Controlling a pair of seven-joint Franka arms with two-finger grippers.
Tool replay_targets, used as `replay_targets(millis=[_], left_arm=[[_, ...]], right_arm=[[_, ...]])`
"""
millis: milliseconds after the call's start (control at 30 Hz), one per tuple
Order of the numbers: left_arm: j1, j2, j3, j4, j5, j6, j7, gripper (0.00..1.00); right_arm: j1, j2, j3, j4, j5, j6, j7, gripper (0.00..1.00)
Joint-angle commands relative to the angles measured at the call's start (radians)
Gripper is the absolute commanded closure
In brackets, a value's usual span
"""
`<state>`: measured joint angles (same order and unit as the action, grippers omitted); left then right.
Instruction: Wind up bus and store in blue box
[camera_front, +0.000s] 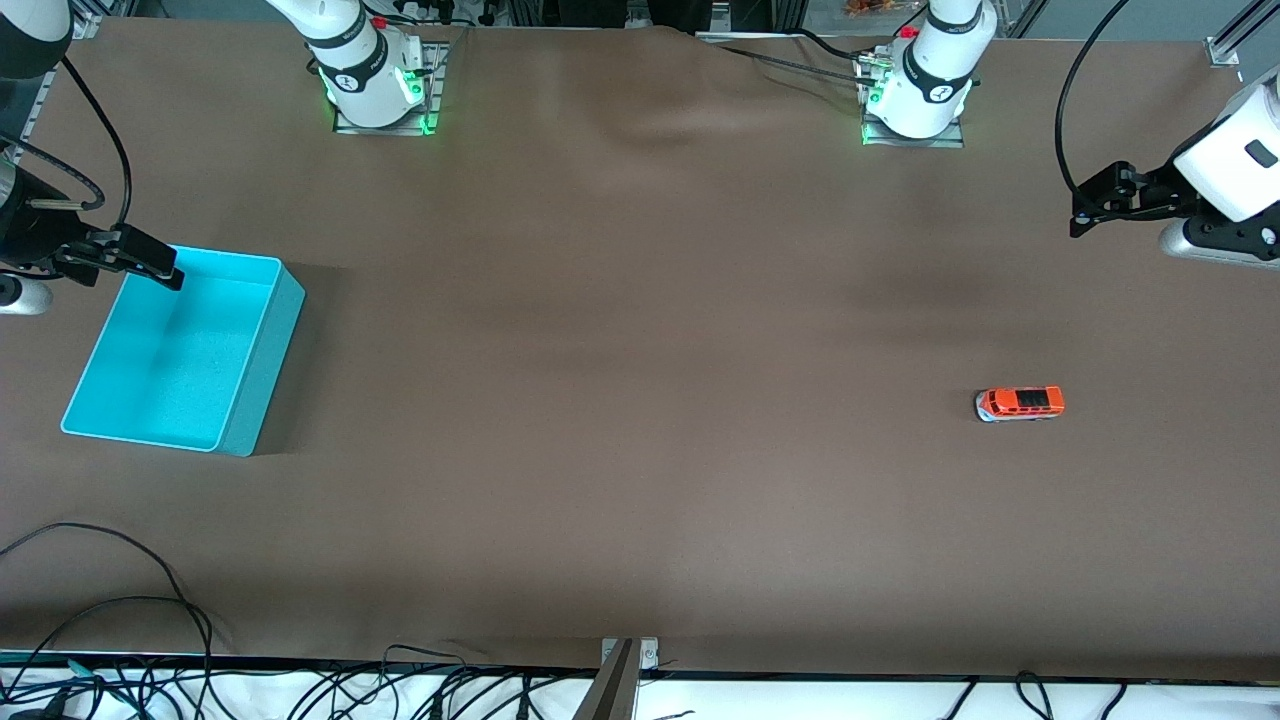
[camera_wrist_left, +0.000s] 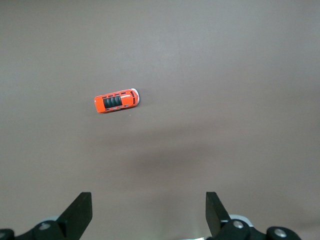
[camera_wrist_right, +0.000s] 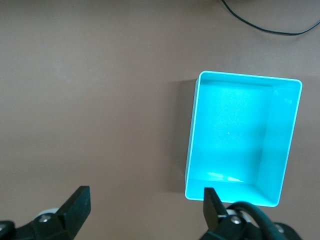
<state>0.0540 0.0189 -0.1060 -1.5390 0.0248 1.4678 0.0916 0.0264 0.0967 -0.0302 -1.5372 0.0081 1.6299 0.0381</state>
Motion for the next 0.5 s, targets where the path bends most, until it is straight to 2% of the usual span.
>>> replay_targets(millis=[0,467], left_arm=[[0.012,0.003,0.003,0.016,-0.044,-0.023,0.022,0.0],[0.006,0.003,-0.007,0.016,-0.026,-0.021,0.025,0.0]], right_arm=[[-0.003,0.008,0.001,0.022,0.007,0.002,-0.003,0.0],[-0.005,0.009,0.001,0.025,0.015,0.007,-0.003,0.0]])
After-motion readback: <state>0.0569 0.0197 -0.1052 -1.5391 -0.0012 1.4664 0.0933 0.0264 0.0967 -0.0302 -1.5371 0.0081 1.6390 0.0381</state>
